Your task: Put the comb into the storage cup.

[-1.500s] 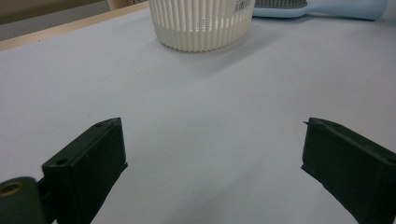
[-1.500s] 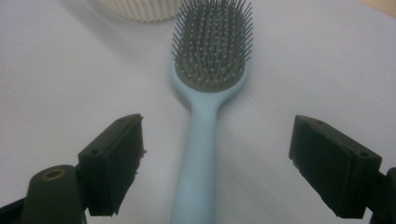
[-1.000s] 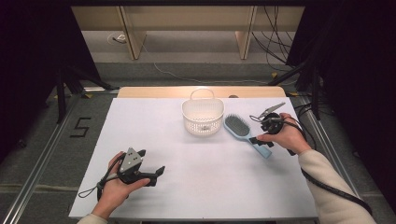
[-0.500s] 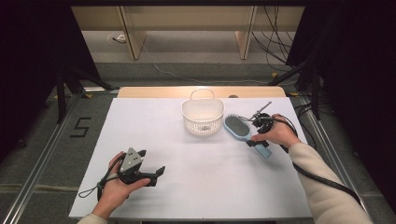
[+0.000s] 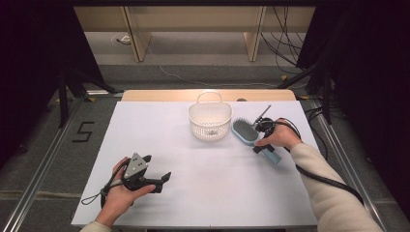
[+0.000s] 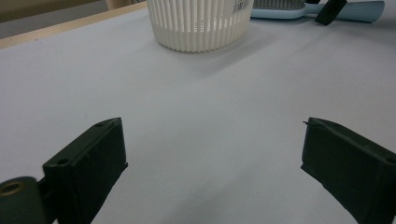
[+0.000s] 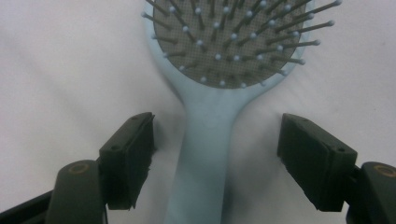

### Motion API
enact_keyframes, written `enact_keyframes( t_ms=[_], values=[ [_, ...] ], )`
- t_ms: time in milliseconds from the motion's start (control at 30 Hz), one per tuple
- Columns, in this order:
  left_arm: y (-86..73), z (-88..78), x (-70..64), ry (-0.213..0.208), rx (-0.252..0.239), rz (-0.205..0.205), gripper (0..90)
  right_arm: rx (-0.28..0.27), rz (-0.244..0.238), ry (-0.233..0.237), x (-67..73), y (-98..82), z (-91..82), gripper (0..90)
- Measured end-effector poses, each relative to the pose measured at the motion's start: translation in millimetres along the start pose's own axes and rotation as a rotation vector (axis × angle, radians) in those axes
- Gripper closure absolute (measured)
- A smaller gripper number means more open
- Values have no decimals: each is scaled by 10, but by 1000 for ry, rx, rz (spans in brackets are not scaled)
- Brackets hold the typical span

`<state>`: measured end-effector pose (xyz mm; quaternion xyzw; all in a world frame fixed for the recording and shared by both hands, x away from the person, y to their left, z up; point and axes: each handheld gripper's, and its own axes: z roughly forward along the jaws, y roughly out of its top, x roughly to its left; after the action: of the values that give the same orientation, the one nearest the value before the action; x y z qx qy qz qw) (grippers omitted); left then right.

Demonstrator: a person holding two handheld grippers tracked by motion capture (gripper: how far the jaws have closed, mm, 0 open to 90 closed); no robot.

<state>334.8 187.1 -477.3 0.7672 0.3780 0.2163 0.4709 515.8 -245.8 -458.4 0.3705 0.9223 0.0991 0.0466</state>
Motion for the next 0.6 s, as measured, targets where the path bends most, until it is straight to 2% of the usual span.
enact_keyframes(
  t_ms=[233, 467, 600],
  values=[
    [1, 0, 1, 0, -1, -1, 58, 32, 3, -2, 5, 50, -3, 323],
    [2, -1, -1, -3, -2, 0, 58, 62, -5, -7, 16, 107, -24, 480],
    [5, -2, -3, -3, -3, 0, 59, 94, 11, -5, 39, 144, -35, 577]
  ],
)
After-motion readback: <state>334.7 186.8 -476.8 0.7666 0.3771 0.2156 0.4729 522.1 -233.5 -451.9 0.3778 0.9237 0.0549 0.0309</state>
